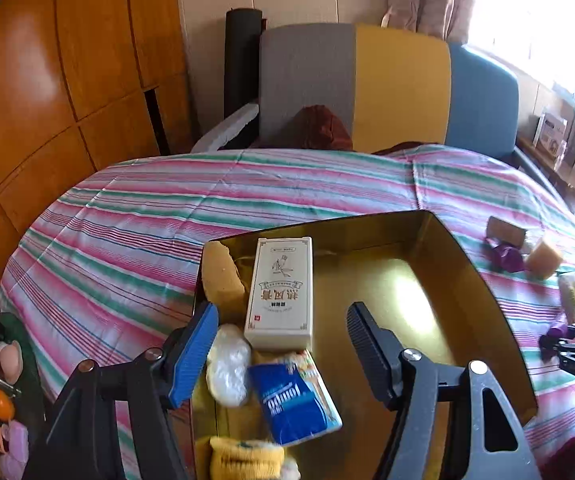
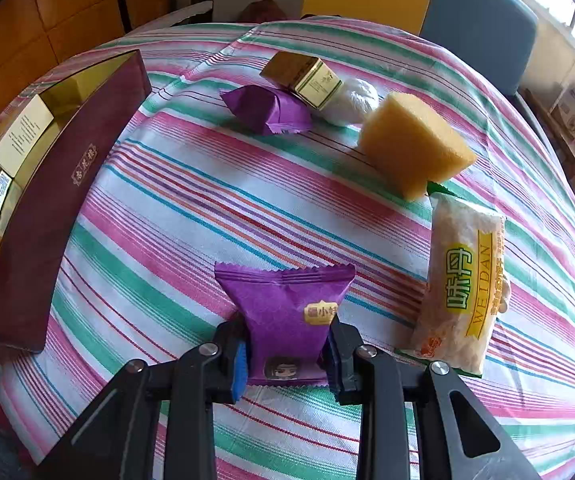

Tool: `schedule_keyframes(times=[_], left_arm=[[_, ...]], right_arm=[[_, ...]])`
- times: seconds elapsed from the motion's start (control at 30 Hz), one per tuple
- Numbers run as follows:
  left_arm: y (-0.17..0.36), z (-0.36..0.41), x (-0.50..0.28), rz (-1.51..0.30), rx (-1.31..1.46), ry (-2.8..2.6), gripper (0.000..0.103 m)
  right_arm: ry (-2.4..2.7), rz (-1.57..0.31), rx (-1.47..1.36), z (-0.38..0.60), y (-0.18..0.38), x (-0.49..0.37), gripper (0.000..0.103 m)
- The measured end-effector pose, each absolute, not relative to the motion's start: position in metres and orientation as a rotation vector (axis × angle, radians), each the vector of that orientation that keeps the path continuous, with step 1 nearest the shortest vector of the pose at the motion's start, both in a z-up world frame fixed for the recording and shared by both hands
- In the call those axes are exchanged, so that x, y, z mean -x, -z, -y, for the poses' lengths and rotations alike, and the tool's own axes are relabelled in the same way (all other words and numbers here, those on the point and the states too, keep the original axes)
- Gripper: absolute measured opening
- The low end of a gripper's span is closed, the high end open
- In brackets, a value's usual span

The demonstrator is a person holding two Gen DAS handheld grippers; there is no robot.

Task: Organize objects
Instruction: 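Lower the white medicine box into the gold tray and open the left gripper, then carry the purple candy packet into the tray and release it with the right gripper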

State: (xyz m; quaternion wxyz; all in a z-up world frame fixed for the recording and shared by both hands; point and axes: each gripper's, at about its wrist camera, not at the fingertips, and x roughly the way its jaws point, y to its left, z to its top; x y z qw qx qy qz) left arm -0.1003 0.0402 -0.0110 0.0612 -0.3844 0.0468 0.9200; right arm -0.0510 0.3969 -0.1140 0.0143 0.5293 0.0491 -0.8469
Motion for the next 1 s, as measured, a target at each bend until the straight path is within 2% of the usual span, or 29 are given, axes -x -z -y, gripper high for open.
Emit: schedule_keyframes(times=[0.57,1.0], left_arm=[[0.016,-0.014,0.072,0.016,1.241,-2.710,0.068],[0.026,-0.008,0.064,0.012,1.258,-2.714,0.068]], right_arm=[[2.659,-0.161,-1.615,-0.402,0.117,0.044,0.032],[2.670,-0.177,-1.618,-0.393,0.115,0.045,0.032]])
